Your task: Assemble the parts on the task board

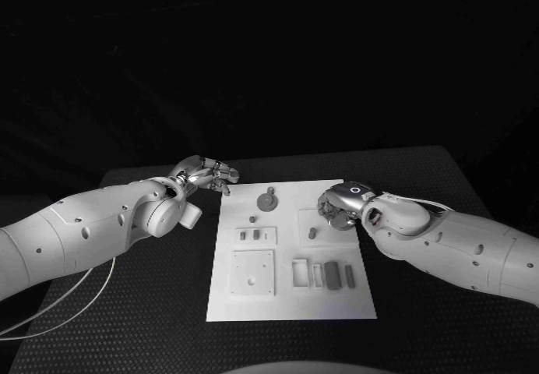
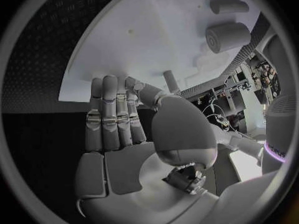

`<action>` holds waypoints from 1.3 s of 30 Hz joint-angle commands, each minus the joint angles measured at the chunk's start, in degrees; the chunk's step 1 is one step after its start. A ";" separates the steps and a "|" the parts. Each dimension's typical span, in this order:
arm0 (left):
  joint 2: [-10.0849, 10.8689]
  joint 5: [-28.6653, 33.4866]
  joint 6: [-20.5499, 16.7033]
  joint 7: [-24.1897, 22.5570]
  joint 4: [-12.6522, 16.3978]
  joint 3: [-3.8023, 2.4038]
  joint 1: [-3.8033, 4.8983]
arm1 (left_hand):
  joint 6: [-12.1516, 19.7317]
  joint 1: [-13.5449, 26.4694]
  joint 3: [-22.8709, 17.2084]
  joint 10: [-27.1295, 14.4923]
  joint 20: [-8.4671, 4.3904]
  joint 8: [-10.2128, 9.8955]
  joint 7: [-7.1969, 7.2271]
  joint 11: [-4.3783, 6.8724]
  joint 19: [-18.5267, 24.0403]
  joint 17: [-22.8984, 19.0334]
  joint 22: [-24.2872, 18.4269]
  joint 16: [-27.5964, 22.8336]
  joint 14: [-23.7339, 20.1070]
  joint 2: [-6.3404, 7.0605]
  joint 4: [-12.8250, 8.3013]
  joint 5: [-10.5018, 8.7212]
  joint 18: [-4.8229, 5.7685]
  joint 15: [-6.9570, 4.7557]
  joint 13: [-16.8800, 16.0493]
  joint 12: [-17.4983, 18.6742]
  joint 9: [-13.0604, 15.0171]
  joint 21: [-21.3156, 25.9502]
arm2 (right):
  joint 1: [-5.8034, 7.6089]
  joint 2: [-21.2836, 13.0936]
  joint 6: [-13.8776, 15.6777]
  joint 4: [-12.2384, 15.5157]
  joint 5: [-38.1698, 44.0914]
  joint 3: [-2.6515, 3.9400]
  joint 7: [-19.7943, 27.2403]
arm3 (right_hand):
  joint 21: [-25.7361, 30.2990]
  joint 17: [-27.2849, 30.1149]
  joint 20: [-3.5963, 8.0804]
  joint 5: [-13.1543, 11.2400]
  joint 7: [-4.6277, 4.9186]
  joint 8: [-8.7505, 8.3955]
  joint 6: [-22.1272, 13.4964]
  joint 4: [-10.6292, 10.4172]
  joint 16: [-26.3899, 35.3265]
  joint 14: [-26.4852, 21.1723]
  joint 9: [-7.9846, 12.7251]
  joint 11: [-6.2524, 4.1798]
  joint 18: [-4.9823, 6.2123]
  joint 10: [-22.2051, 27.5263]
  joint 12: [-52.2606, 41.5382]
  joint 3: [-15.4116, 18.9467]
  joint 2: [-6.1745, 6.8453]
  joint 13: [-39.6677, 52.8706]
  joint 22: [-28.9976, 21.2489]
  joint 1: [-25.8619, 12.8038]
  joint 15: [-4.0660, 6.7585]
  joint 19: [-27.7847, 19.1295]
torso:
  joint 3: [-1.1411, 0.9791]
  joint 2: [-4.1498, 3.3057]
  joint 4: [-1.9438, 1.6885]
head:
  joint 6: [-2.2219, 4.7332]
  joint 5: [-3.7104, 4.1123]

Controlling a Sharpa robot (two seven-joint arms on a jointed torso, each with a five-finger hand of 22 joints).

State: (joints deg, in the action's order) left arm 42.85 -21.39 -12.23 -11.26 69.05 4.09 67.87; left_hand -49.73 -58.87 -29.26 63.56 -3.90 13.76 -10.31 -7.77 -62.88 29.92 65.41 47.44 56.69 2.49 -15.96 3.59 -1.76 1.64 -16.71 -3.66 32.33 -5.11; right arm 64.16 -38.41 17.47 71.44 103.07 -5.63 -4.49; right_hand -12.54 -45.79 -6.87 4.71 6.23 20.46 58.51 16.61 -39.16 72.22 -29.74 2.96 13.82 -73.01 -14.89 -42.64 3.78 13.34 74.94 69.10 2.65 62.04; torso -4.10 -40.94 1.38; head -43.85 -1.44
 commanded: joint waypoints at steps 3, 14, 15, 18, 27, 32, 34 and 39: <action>-0.09 0.37 0.52 -0.31 -0.06 -0.04 0.07 | 0.37 0.38 0.37 -0.50 0.04 -0.25 -0.20 -0.14 -0.32 0.09 -0.07 -0.35 0.34 -0.06 -0.07 -0.16 -0.78 0.20 0.10 -0.07 -0.08 0.41 | 0.09 -0.33 -0.64 0.49 0.22 0.65 -0.20 | -0.16 -0.09 0.02 -0.11 -0.02 0.42 0.41 0.04 -0.42 0.08 -0.38 0.02 1.18 -0.36 -0.08 -0.14 0.72 0.25 0.99 -0.65 0.26 0.47 | -0.02 -0.01 -0.01 | 0.07 0.00; -0.14 0.37 0.62 -0.24 -0.31 -0.04 0.07 | 0.44 0.40 0.41 -0.59 0.06 -0.28 -0.24 -0.17 -0.36 0.14 -0.11 -0.41 0.37 -0.03 -0.05 -0.16 -0.79 0.22 0.15 -0.08 -0.09 0.47 | 1.39 -1.32 0.72 2.04 -2.46 2.19 0.57 | -0.22 -0.13 0.10 -0.11 -0.05 0.43 0.48 0.00 -0.65 0.21 -0.55 -0.04 1.18 -0.48 -0.03 -0.20 0.86 0.51 1.06 -0.76 0.33 0.71 | -0.04 -0.01 -0.01 | 0.17 -0.01; -0.14 0.37 0.63 -0.24 -0.32 -0.04 0.07 | 0.45 0.40 0.41 -0.60 0.06 -0.28 -0.24 -0.17 -0.37 0.14 -0.11 -0.42 0.37 -0.02 -0.05 -0.16 -0.79 0.22 0.16 -0.08 -0.10 0.48 | 1.48 -1.39 0.58 2.20 -2.63 2.26 0.59 | -0.22 -0.13 0.10 -0.11 -0.05 0.43 0.48 -0.01 -0.65 0.21 -0.56 -0.04 1.18 -0.48 -0.03 -0.20 0.86 0.51 1.06 -0.77 0.33 0.71 | -0.03 -0.01 0.00 | 0.19 -0.03; -0.09 0.37 0.61 -0.20 -0.31 -0.04 0.07 | 0.47 0.40 0.43 -0.63 0.07 -0.29 -0.25 -0.18 -0.38 0.16 -0.13 -0.44 0.38 -0.01 -0.05 -0.16 -0.79 0.23 0.18 -0.08 -0.10 0.50 | 1.80 -1.45 -0.78 2.37 -4.00 2.35 0.97 | -0.22 -0.13 0.10 -0.11 -0.05 0.42 0.48 -0.01 -0.67 0.22 -0.58 -0.04 1.18 -0.49 -0.02 -0.20 0.88 0.55 1.07 -0.80 0.33 0.73 | -0.02 -0.02 0.03 | 0.25 0.00; 0.11 0.37 0.81 0.00 -0.14 -0.04 0.07 | 0.63 0.45 0.51 -0.80 0.10 -0.36 -0.32 -0.23 -0.42 0.24 -0.18 -0.54 0.40 0.08 -0.02 -0.17 -0.81 0.27 0.27 -0.07 -0.13 0.59 | 1.85 -1.51 -4.23 1.43 -5.06 2.34 0.06 | 0.69 0.29 -0.34 -0.11 0.63 -0.61 -1.08 -0.10 -0.25 -1.15 -0.73 0.69 1.10 1.16 1.39 -0.31 1.54 0.86 0.99 -1.79 -0.36 -0.49 | -0.01 -0.03 0.06 | 0.21 0.09; 0.09 0.37 0.96 0.03 -0.20 -0.04 0.07 | 0.73 0.46 0.53 -0.90 0.11 -0.40 -0.36 -0.25 -0.45 0.28 -0.21 -0.59 0.41 0.11 -0.01 -0.16 -0.83 0.28 0.32 -0.06 -0.15 0.64 | 1.85 -1.68 -5.90 1.30 -4.53 2.30 -0.70 | 2.56 1.39 -1.32 -0.16 2.55 -3.41 -5.48 -1.88 1.32 -4.77 0.16 3.14 0.52 6.62 5.29 0.56 6.77 -0.38 1.10 -4.62 -2.66 -3.96 | 0.05 -0.02 -0.02 | 0.17 0.15; 0.08 0.37 1.03 0.07 -0.24 -0.04 0.07 | 0.82 0.47 0.55 -0.98 0.12 -0.45 -0.39 -0.27 -0.48 0.32 -0.23 -0.63 0.43 0.12 0.00 -0.16 -0.84 0.30 0.36 -0.06 -0.17 0.67 | 1.84 -1.51 -6.54 1.09 -3.88 2.18 -1.00 | 2.81 1.53 -1.48 -0.16 2.89 -3.92 -6.33 -2.27 1.63 -5.43 0.41 3.81 0.34 8.44 6.37 1.00 7.92 -0.90 1.09 -5.52 -3.14 -4.50 | 0.04 -0.03 -0.03 | 0.16 0.11; 0.08 0.38 1.04 0.01 -0.26 -0.04 0.07 | 0.86 0.48 0.58 -1.05 0.13 -0.46 -0.41 -0.29 -0.49 0.35 -0.25 -0.67 0.43 0.13 0.01 -0.16 -0.84 0.31 0.40 -0.06 -0.18 0.70 | 1.62 -0.87 -7.08 0.30 -3.32 1.57 -1.21 | 3.18 1.69 -1.69 -0.18 3.75 -5.17 -8.25 -4.62 1.55 -6.70 1.42 4.65 0.25 10.00 7.69 1.21 10.13 -1.85 1.36 -5.92 -3.91 -5.84 | -0.06 -0.02 0.00 | 0.06 0.08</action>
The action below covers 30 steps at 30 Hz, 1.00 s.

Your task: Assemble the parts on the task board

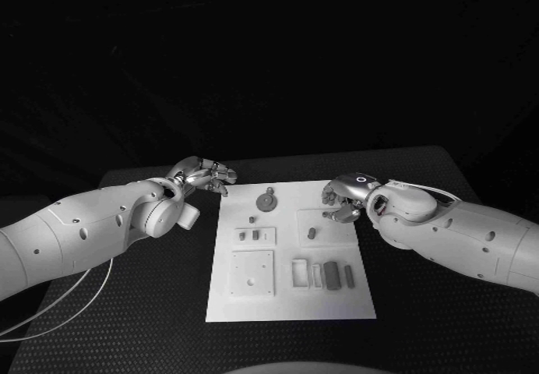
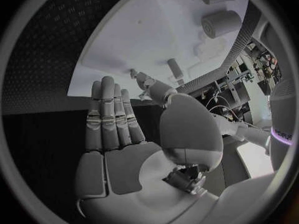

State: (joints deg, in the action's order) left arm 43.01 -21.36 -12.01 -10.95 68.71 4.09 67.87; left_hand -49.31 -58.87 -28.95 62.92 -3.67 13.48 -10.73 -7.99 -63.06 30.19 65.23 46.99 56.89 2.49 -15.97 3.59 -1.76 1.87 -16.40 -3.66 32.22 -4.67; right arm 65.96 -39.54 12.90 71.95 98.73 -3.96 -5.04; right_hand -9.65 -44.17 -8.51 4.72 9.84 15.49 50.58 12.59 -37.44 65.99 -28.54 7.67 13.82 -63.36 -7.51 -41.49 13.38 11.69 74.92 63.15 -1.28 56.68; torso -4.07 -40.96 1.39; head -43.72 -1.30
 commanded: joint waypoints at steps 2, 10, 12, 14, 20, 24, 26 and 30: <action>-0.10 0.35 0.86 -0.31 0.07 -0.04 0.07 | 0.44 0.48 0.27 -0.43 -0.09 -0.17 0.00 -0.08 -0.30 0.08 -0.08 -0.22 0.24 0.13 0.02 -0.16 -0.85 0.09 0.09 -0.06 -0.06 0.27 | -0.33 0.38 -2.60 -0.25 1.02 -0.15 -0.59 | 0.30 0.11 -0.12 -0.20 0.27 -0.30 -0.44 -1.23 -0.29 -0.71 0.44 0.05 0.25 0.60 0.59 0.17 0.97 -0.47 1.40 0.04 -0.10 -0.67 | -0.10 0.01 -0.01 | -0.08 -0.06; -0.19 0.35 0.90 -0.32 0.00 -0.04 0.07 | 0.43 0.48 0.28 -0.51 -0.08 -0.15 0.00 -0.10 -0.32 0.11 -0.10 -0.25 0.25 0.10 0.04 -0.16 -0.86 0.10 0.13 -0.05 -0.06 0.30 | -0.85 1.15 -0.71 -0.78 0.88 -0.68 0.28 | -0.22 0.14 -0.14 -0.24 -0.35 0.56 1.12 -2.36 -1.17 -0.42 0.61 -0.38 0.54 -0.92 0.14 0.39 0.23 -0.71 1.44 1.10 0.32 -0.41 | -0.03 0.01 -0.05 | -0.16 0.03; -0.23 0.35 0.90 -0.32 -0.02 -0.04 0.07 | 0.43 0.48 0.28 -0.52 -0.08 -0.15 0.00 -0.10 -0.33 0.12 -0.10 -0.25 0.25 0.10 0.04 -0.16 -0.86 0.11 0.13 -0.05 -0.06 0.30 | -0.96 1.26 0.22 -0.72 0.86 -0.68 0.57 | -0.66 0.13 -0.09 -0.24 -0.79 1.15 2.16 -2.14 -1.68 0.22 0.48 -0.83 0.77 -2.10 -0.35 0.60 -0.65 -0.61 1.44 1.68 0.73 0.19 | -0.06 0.00 -0.06 | -0.21 0.02; -0.27 0.35 0.98 -0.32 -0.03 -0.04 0.07 | 0.43 0.48 0.28 -0.53 -0.08 -0.15 0.00 -0.10 -0.33 0.13 -0.10 -0.26 0.26 0.10 0.04 -0.16 -0.87 0.11 0.14 -0.06 -0.06 0.30 | -1.05 1.53 1.05 -0.76 0.87 -0.68 0.75 | -1.25 0.16 -0.02 -0.23 -1.38 1.86 3.46 -1.46 -2.29 1.11 0.26 -1.45 1.10 -3.66 -0.97 0.83 -2.14 -0.43 1.42 2.41 1.28 1.04 | -0.08 0.00 -0.10 | -0.29 0.03; -0.31 0.35 0.99 -0.32 -0.05 -0.04 0.07 | 0.44 0.49 0.29 -0.57 -0.07 -0.15 0.00 -0.11 -0.34 0.15 -0.11 -0.27 0.27 0.08 0.05 -0.16 -0.87 0.12 0.16 -0.06 -0.06 0.32 | -1.34 1.89 0.44 -1.46 2.73 -0.71 -0.11 | -1.87 0.39 0.21 -0.18 -2.36 3.05 5.83 1.07 -2.97 2.09 -0.23 -2.45 1.18 -6.47 -2.04 0.70 -5.77 0.19 1.35 3.97 2.14 1.91 | 0.03 0.01 -0.13 | -0.36 0.04; -0.24 0.35 0.99 -0.30 -0.05 -0.04 0.07 | 0.44 0.49 0.30 -0.59 -0.06 -0.15 0.00 -0.12 -0.35 0.16 -0.12 -0.28 0.27 0.07 0.06 -0.16 -0.88 0.12 0.17 -0.06 -0.06 0.33 | -1.60 1.91 0.18 -1.79 3.61 -0.74 -0.61 | -2.42 0.42 0.56 -0.16 -3.04 3.96 7.57 2.48 -3.59 3.09 -0.83 -3.22 1.18 -8.38 -2.83 0.68 -7.66 0.84 1.35 4.16 2.81 2.93 | 0.03 0.00 -0.11 | -0.39 0.06; -0.18 0.35 0.99 -0.27 -0.05 -0.04 0.07 | 0.45 0.49 0.30 -0.60 -0.06 -0.15 0.00 -0.12 -0.36 0.16 -0.12 -0.29 0.28 0.07 0.06 -0.16 -0.88 0.12 0.18 -0.06 -0.06 0.33 | -1.68 2.00 -0.10 -1.93 3.75 -0.76 -0.68 | -2.63 0.45 0.74 -0.14 -3.25 4.20 8.05 3.21 -3.86 3.50 -1.08 -3.49 1.18 -8.98 -3.03 0.59 -8.21 1.13 1.32 4.15 3.05 3.39 | 0.00 0.00 -0.09 | -0.43 0.01; -0.20 0.35 1.01 -0.21 -0.05 -0.04 0.07 | 0.46 0.48 0.30 -0.63 -0.06 -0.15 -0.01 -0.13 -0.36 0.18 -0.13 -0.30 0.28 0.09 0.05 -0.16 -0.89 0.13 0.19 -0.06 -0.06 0.35 | -1.80 2.24 -0.10 -2.23 3.98 -0.82 -0.81 | -2.70 0.47 0.81 -0.12 -3.32 4.26 8.21 3.48 -3.94 3.62 -1.19 -3.57 1.18 -9.16 -3.06 0.53 -8.34 1.25 1.30 4.11 3.14 3.56 | -0.05 0.00 -0.04 | -0.49 -0.05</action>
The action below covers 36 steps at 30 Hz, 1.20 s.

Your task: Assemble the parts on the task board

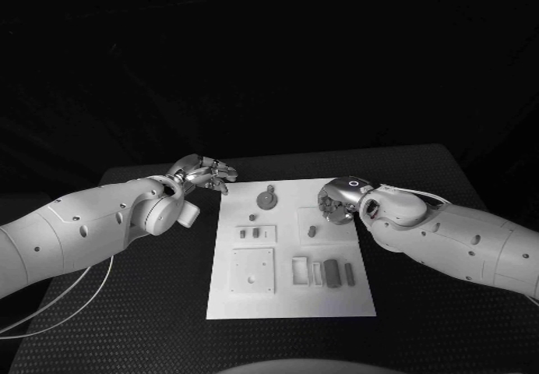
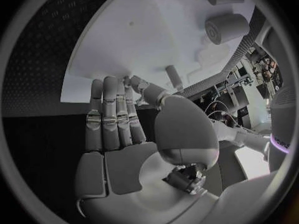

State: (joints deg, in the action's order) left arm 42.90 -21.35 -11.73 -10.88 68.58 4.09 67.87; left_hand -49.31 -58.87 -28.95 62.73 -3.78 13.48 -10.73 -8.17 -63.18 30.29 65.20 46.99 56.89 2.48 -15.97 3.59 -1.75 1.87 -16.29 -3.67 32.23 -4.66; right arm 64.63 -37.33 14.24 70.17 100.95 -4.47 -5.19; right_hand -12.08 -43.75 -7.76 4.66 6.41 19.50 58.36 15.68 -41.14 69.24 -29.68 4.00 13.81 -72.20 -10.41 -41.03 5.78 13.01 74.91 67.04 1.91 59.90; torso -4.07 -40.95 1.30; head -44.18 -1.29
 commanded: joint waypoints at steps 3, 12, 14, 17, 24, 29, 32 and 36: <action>-0.14 0.34 0.90 -0.16 0.09 -0.04 0.07 | 0.49 0.47 0.32 -0.48 0.05 -0.16 -0.01 0.05 -0.25 0.10 -0.10 -0.32 0.29 0.10 0.04 -0.16 -0.90 0.13 0.10 -0.06 -0.07 0.35 | -0.49 0.18 -1.42 -0.66 2.16 -0.34 -0.81 | -0.27 0.06 0.07 -0.06 0.11 0.25 0.44 0.43 -0.24 0.39 -0.06 0.10 1.19 -0.32 -0.15 0.06 -0.76 -0.05 1.31 0.21 -0.04 0.35 | -0.04 0.00 0.04 | -0.02 -0.08; -0.10 0.34 0.98 0.27 0.11 -0.04 0.07 | 1.47 0.44 0.49 -1.48 0.24 -0.59 -0.42 -0.23 -0.28 0.41 -0.24 -0.67 0.27 0.34 0.01 -0.16 -1.02 0.36 0.51 -0.03 -0.25 0.59 | -0.59 0.56 -3.09 -1.28 2.63 -0.74 -1.59 | 0.10 0.33 -0.11 -0.05 0.51 -0.51 -0.61 0.70 0.03 -0.24 0.06 0.61 1.18 0.92 0.85 -0.07 0.66 -0.20 1.21 -0.11 -0.46 -0.19 | -0.07 -0.01 0.10 | -0.11 -0.01; -0.12 0.34 1.00 0.28 0.13 -0.04 0.07 | 1.60 0.43 0.50 -1.60 0.27 -0.64 -0.47 -0.26 -0.26 0.44 -0.27 -0.72 0.25 0.36 0.01 -0.16 -1.03 0.38 0.56 -0.03 -0.26 0.62 | -0.64 0.68 -3.27 -1.34 2.75 -0.92 -1.67 | 0.32 0.45 -0.23 -0.05 0.79 -0.99 -1.32 0.71 0.17 -0.62 0.22 0.93 1.16 1.65 1.38 -0.19 1.35 -0.35 1.21 -0.05 -0.74 -0.56 | -0.08 -0.01 0.11 | -0.11 -0.01; -0.14 0.34 1.01 0.27 0.14 -0.04 0.07 | 1.67 0.42 0.51 -1.69 0.30 -0.67 -0.50 -0.29 -0.23 0.47 -0.29 -0.78 0.22 0.37 0.01 -0.16 -1.04 0.41 0.60 -0.03 -0.27 0.65 | -0.73 0.82 -3.82 -1.45 2.90 -1.28 -1.78 | 0.51 0.56 -0.35 -0.06 1.09 -1.50 -2.03 0.85 0.25 -1.00 0.36 1.24 1.17 2.38 1.96 -0.41 1.84 -0.48 1.24 0.37 -1.00 -0.90 | -0.07 -0.01 0.09 | -0.11 0.09; -0.07 0.34 0.98 0.26 0.18 -0.04 0.07 | 1.68 0.36 0.49 -1.76 0.31 -0.65 -0.51 -0.31 -0.21 0.51 -0.30 -0.82 0.20 0.36 -0.02 -0.15 -1.06 0.43 0.63 -0.04 -0.26 0.67 | -0.86 0.69 -2.93 -1.56 3.79 -1.81 -2.02 | 0.39 0.54 -0.33 -0.10 0.79 -1.12 -1.14 0.94 -0.08 -0.81 0.12 0.95 1.19 1.38 1.62 -0.52 1.13 -0.18 1.34 1.20 -0.80 -0.74 | -0.05 0.01 0.05 | -0.28 0.18; -0.12 0.34 1.01 0.23 0.22 -0.04 0.07 | 1.67 0.31 0.48 -1.78 0.32 -0.63 -0.51 -0.32 -0.21 0.53 -0.31 -0.84 0.20 0.36 -0.04 -0.15 -1.07 0.43 0.64 -0.06 -0.25 0.68 | -0.89 0.68 -2.69 -1.66 4.84 -1.81 -2.68 | -0.26 0.42 0.17 -0.10 0.06 -0.33 0.61 1.04 -0.84 0.30 -0.31 0.13 1.19 -0.47 0.89 -0.38 -0.25 0.41 1.36 1.83 -0.05 0.40 | -0.06 0.00 0.08 | -0.33 0.17; -0.10 0.34 1.01 0.24 0.23 -0.04 0.07 | 1.66 0.29 0.47 -1.79 0.32 -0.62 -0.50 -0.32 -0.21 0.54 -0.31 -0.84 0.20 0.34 -0.04 -0.15 -1.08 0.44 0.65 -0.06 -0.24 0.68 | -0.90 0.63 -2.26 -1.55 5.19 -1.81 -2.80 | -0.42 0.40 0.31 -0.09 -0.15 -0.14 1.09 1.06 -1.03 0.61 -0.43 -0.09 1.19 -0.98 0.71 -0.33 -0.30 0.58 1.35 1.98 0.14 0.70 | -0.06 0.01 0.05 | -0.34 0.17; -0.09 0.34 0.99 0.22 0.20 -0.04 0.07 | 1.62 0.23 0.45 -1.81 0.33 -0.58 -0.49 -0.32 -0.22 0.57 -0.31 -0.86 0.21 0.32 -0.05 -0.14 -1.09 0.44 0.67 -0.08 -0.23 0.67 | -0.93 0.57 -1.47 -1.32 5.60 -1.81 -3.15 | -0.72 0.36 0.53 -0.09 -0.36 0.04 1.61 1.07 -1.34 1.08 -0.59 -0.35 1.19 -1.53 0.56 -0.22 -0.20 0.81 1.35 2.09 0.41 1.25 | -0.09 -0.01 0.09 | -0.42 0.24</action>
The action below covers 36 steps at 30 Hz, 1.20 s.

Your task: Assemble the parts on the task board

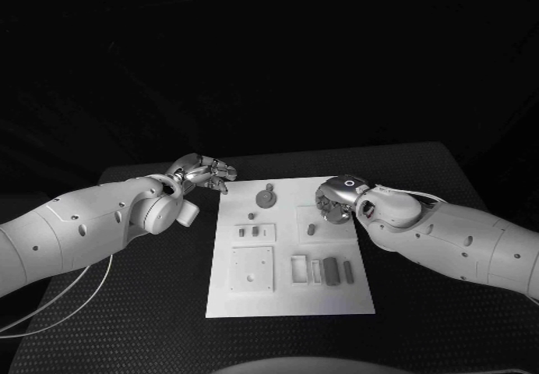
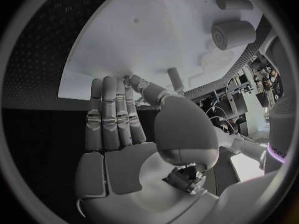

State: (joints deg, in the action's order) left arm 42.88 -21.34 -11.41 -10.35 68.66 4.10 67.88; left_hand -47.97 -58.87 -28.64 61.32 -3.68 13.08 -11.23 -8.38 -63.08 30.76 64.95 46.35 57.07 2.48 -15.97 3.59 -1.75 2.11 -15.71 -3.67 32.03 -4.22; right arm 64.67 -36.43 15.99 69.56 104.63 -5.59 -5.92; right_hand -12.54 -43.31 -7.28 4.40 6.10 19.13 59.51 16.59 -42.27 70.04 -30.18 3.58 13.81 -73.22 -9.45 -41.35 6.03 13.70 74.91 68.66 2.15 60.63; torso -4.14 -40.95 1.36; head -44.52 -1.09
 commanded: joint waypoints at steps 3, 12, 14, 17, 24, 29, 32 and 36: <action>-0.08 0.34 0.66 -0.32 0.14 -0.04 0.05 | 0.26 0.21 0.14 -0.39 0.23 -0.17 0.02 -0.11 -0.33 0.12 -0.07 -0.22 0.04 0.32 -0.05 -0.14 -1.11 0.21 0.09 -0.09 -0.02 0.23 | -0.98 -0.39 -2.25 -0.56 1.99 -0.69 -2.60 | -0.44 -0.10 0.18 0.16 -0.18 0.52 0.74 0.17 -0.38 0.52 -0.21 -0.06 1.19 -0.80 -0.46 0.21 -0.27 0.25 1.36 0.49 0.31 0.82 | -0.05 0.00 0.03 | -0.11 0.04; -0.11 0.34 0.65 -0.31 0.12 -0.04 0.05 | 0.26 0.10 0.10 -0.42 0.24 -0.15 0.03 -0.11 -0.35 0.17 -0.08 -0.24 0.07 0.33 -0.10 -0.10 -1.14 0.21 0.11 -0.11 -0.01 0.23 | -0.97 -0.65 0.07 0.19 1.89 -0.65 -3.05 | -0.79 -0.14 0.43 0.17 -0.37 0.69 1.16 0.17 -0.69 0.97 -0.49 -0.31 1.19 -1.28 -0.54 0.36 0.00 0.51 1.37 0.51 0.58 1.38 | -0.03 -0.01 0.00 | -0.06 0.04; -0.10 0.34 0.63 -0.31 0.07 -0.04 0.05 | 0.26 0.09 0.10 -0.42 0.24 -0.15 0.03 -0.11 -0.35 0.17 -0.08 -0.24 0.07 0.33 -0.10 -0.10 -1.14 0.21 0.12 -0.11 -0.01 0.23 | -0.96 -0.80 0.65 0.56 1.72 -0.56 -3.12 | -0.83 -0.14 0.46 0.17 -0.39 0.70 1.19 0.17 -0.73 1.03 -0.52 -0.33 1.19 -1.33 -0.55 0.37 0.05 0.54 1.37 0.51 0.61 1.44 | -0.01 0.00 -0.01 | -0.06 0.00; -0.09 0.34 0.62 -0.30 0.06 -0.04 0.05 | 0.28 0.06 0.10 -0.43 0.24 -0.15 0.03 -0.12 -0.36 0.19 -0.08 -0.25 0.08 0.34 -0.11 -0.09 -1.14 0.21 0.13 -0.12 -0.01 0.23 | -0.96 -0.95 1.27 1.01 1.51 -0.16 -3.20 | -0.88 -0.14 0.49 0.18 -0.41 0.72 1.25 0.17 -0.77 1.09 -0.57 -0.37 1.19 -1.40 -0.56 0.38 0.09 0.58 1.37 0.53 0.64 1.52 | 0.00 0.01 0.01 | -0.06 -0.02; -0.09 0.34 0.58 -0.26 0.02 -0.04 0.05 | 0.31 0.04 0.10 -0.45 0.26 -0.15 0.02 -0.12 -0.37 0.22 -0.08 -0.26 0.09 0.37 -0.12 -0.08 -1.15 0.22 0.14 -0.13 -0.01 0.22 | -0.69 -1.39 1.32 1.94 0.44 1.21 -3.16 | -0.97 -0.14 0.55 0.18 -0.44 0.75 1.34 0.15 -0.83 1.18 -0.65 -0.42 1.19 -1.50 -0.57 0.39 0.15 0.64 1.37 0.52 0.70 1.66 | 0.06 0.00 0.00 | -0.01 0.00; -0.12 0.34 0.62 -0.25 -0.06 -0.04 0.05 | 0.32 0.03 0.11 -0.45 0.27 -0.15 0.01 -0.13 -0.38 0.24 -0.09 -0.28 0.10 0.39 -0.11 -0.08 -1.15 0.22 0.15 -0.14 -0.01 0.22 | -0.09 -1.64 0.79 2.50 -0.50 1.70 -2.94 | -1.01 -0.13 0.56 0.17 -0.45 0.76 1.37 0.15 -0.85 1.22 -0.68 -0.43 1.19 -1.54 -0.57 0.42 0.21 0.68 1.37 0.48 0.72 1.72 | 0.06 0.01 -0.02 | 0.06 0.04; -0.12 0.34 0.65 -0.23 -0.07 -0.04 0.05 | 0.34 0.03 0.11 -0.46 0.27 -0.15 0.01 -0.13 -0.38 0.26 -0.09 -0.28 0.10 0.40 -0.11 -0.08 -1.16 0.22 0.16 -0.14 -0.01 0.22 | 0.24 -1.88 0.24 3.10 -1.69 1.93 -2.71 | -1.01 -0.13 0.57 0.17 -0.45 0.76 1.37 0.14 -0.85 1.23 -0.69 -0.44 1.19 -1.54 -0.56 0.42 0.21 0.68 1.36 0.46 0.72 1.73 | 0.06 -0.01 -0.03 | 0.05 0.02; -0.13 0.34 0.68 -0.22 -0.11 -0.04 0.05 | 0.36 0.03 0.11 -0.47 0.28 -0.16 0.00 -0.13 -0.39 0.27 -0.09 -0.29 0.11 0.41 -0.10 -0.08 -1.16 0.23 0.16 -0.14 -0.01 0.22 | 0.49 -2.26 -0.31 4.08 -3.10 2.40 -2.48 | -1.01 -0.13 0.56 0.17 -0.45 0.75 1.36 0.13 -0.85 1.23 -0.70 -0.44 1.19 -1.54 -0.56 0.43 0.20 0.69 1.36 0.43 0.72 1.73 | 0.02 0.00 0.02 | 0.05 0.00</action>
State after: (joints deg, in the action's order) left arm 42.86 -21.33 -11.37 -10.25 68.48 4.10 67.87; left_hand -47.97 -58.87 -28.64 61.11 -3.37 13.09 -11.23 -8.55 -63.17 30.97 64.92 46.36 57.01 2.48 -15.97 3.59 -1.75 2.17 -15.62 -3.67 32.04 -4.22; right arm 65.12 -38.61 17.08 73.22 103.45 -3.24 -8.26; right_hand -13.33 -43.38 -6.65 4.45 5.63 19.68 60.54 16.83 -42.93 71.16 -30.88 3.15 13.81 -74.45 -9.87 -41.09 5.97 14.37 74.93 68.72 2.64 61.84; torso -4.06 -40.95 1.35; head -44.44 -1.05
